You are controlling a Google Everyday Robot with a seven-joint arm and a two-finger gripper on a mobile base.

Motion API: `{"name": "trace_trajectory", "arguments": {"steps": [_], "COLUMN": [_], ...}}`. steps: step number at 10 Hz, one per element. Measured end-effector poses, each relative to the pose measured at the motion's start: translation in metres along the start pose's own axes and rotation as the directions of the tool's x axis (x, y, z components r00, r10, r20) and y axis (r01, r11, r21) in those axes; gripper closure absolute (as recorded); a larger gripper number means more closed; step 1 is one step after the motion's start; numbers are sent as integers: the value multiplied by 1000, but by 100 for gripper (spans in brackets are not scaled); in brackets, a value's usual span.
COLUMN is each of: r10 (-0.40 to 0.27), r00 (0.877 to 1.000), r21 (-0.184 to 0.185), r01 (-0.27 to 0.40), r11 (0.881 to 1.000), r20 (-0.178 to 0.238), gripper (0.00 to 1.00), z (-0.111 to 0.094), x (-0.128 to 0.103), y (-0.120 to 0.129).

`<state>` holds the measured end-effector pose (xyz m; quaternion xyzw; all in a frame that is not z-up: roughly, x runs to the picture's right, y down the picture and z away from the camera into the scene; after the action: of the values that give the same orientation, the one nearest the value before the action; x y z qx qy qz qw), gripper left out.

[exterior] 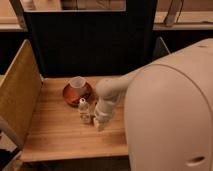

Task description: Knock the bottle over

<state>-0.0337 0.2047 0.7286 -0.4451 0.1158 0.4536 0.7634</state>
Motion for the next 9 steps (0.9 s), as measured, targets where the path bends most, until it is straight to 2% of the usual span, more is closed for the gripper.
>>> {"name": "trace_trajectory", "arguments": {"steps": [3,6,8,9], "r10": [-113,-228,-257,-251], "r00": [993,972,965,968], "r21": [-42,-79,-74,-60], "r01": [112,223,254,250], "r11": [993,972,964,966], "r20": [-39,-60,-48,-18], "gripper": [100,100,100,100], "z": [15,23,19,10], "x": [-23,-57,-80,-98], "y": [32,68,75,69]}}
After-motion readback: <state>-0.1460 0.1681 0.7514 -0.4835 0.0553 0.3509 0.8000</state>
